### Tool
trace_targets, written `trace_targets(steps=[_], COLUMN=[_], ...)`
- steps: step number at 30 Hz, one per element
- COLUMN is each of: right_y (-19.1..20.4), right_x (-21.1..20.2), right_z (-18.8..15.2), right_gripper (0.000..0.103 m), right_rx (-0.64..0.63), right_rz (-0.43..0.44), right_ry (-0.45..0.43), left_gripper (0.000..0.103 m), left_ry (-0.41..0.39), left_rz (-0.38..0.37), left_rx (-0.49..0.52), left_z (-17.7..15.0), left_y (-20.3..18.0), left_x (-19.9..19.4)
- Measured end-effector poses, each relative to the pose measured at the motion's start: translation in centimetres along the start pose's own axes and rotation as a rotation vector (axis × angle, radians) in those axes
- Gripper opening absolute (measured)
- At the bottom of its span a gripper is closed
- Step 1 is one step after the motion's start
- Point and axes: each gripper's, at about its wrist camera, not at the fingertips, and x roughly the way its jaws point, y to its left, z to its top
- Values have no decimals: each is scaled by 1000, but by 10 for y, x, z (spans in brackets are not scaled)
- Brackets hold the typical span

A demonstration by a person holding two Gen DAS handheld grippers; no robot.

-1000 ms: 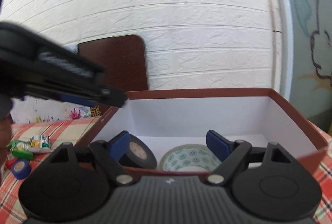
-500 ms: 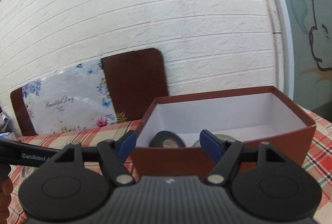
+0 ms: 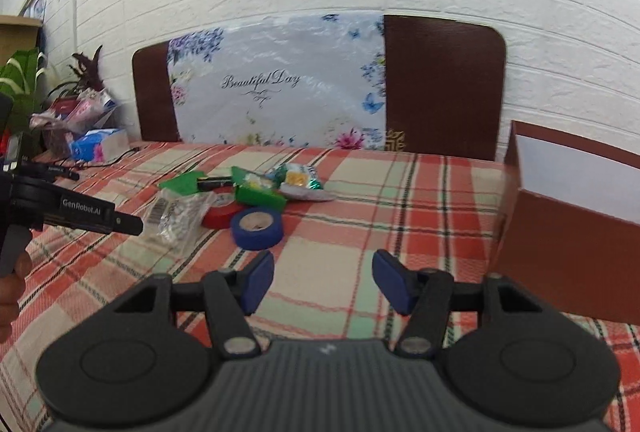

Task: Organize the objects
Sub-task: 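Grasp the clear bag of cotton swabs with the left gripper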

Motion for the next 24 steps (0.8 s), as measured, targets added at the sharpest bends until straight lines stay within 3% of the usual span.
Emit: trace_targets(steps=[6,11,14,17,18,22,24], right_y=[30,52,67,87,95,117,121], right_x=[31,65,77,92,98,122,136], right_z=[9,19,27,32,32,25,22], right_gripper=[56,56,56,56,56,57,56], right_rx=[-56,-107,-117,-134,-152,-198,-189], right_rz=[41,53,127,191,206,232,241], right_ry=[57,91,98,119,134,181,211], left_gripper=[47,47,48,64,65,65,58], left_ry=[-2,-1,-11,0,12,39,67], left_rz=[2,-56,-118,-216,-245,-292,-324], left_rx=[-105,-159,-137,-108,-100,-38,-32], left_z=[-2,3,15,28,31,37,36], left_y=[46,66,64,55,52,36,32], left_x=[12,19,26,37,42,62,74])
